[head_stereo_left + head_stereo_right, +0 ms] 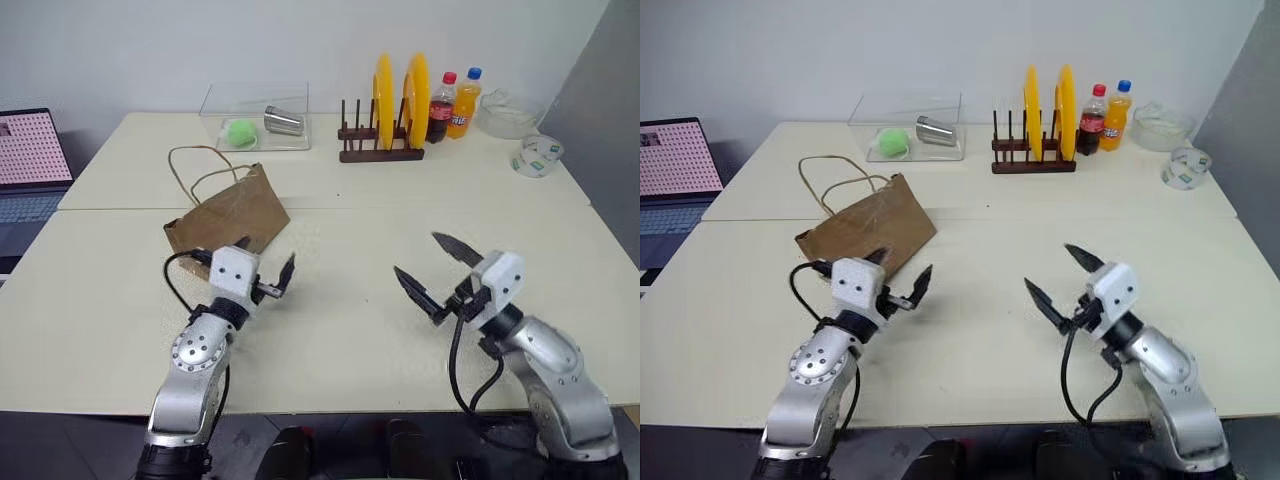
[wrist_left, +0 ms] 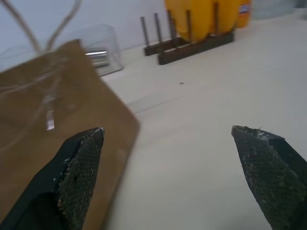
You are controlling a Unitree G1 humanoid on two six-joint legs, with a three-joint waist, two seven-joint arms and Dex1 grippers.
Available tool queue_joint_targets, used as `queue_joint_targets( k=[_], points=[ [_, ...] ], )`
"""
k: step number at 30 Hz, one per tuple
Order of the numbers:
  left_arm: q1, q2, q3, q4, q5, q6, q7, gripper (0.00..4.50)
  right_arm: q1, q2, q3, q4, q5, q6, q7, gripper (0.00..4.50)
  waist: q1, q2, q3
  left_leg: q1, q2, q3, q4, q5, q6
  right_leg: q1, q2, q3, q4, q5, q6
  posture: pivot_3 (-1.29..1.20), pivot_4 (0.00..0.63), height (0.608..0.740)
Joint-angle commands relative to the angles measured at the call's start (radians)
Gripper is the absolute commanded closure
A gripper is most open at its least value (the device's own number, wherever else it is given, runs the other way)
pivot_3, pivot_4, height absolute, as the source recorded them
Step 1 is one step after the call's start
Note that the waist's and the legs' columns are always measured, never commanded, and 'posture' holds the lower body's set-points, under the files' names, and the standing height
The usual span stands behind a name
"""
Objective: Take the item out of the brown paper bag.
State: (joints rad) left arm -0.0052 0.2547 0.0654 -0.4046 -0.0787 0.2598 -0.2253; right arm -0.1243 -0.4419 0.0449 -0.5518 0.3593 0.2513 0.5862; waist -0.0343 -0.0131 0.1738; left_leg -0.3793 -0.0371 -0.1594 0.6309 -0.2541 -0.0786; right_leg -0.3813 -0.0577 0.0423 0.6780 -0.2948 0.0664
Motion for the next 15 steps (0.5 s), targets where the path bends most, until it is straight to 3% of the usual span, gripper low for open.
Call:
queue_joint_targets(
  k=[1, 9, 15],
  points=[
    [0.007, -0.005, 0.036, -0.125, -0.022, 0.019, 0.021, 0.03, -0.084, -0.020, 0.011, -0.019, 0.084, 0.056, 0.066, 0.00, 0.006, -0.001, 0.000, 0.000, 0.000, 0.000, 0.000, 0.000, 0.000, 0.000, 0.000, -0.001, 0.000, 0.000, 0.000, 0.00, 0.150, 0.740],
    [-0.047, 0.073, 0.226, -0.215, -0.187, 0.176, -0.017, 0.03, -0.181, -0.070, 0.009, 0.025, 0.239, 0.153, 0.224, 0.00, 0.006, -0.001, 0.000, -0.001, 0.000, -0.001, 0.000, 0.000, 0.000, 0.001, -0.001, -0.002, -0.002, 0.000, 0.000, 0.00, 0.150, 0.740],
    [-0.110, 0.283, 0.353, -0.161, -0.352, 0.302, -0.176, 0.03, -0.211, -0.062, 0.019, 0.075, 0.225, 0.131, 0.263, 0.00, 0.004, -0.002, 0.000, -0.001, 0.000, -0.001, 0.000, 0.000, 0.000, 0.000, 0.000, -0.002, -0.001, 0.000, 0.000, 0.00, 0.150, 0.740]
  ],
)
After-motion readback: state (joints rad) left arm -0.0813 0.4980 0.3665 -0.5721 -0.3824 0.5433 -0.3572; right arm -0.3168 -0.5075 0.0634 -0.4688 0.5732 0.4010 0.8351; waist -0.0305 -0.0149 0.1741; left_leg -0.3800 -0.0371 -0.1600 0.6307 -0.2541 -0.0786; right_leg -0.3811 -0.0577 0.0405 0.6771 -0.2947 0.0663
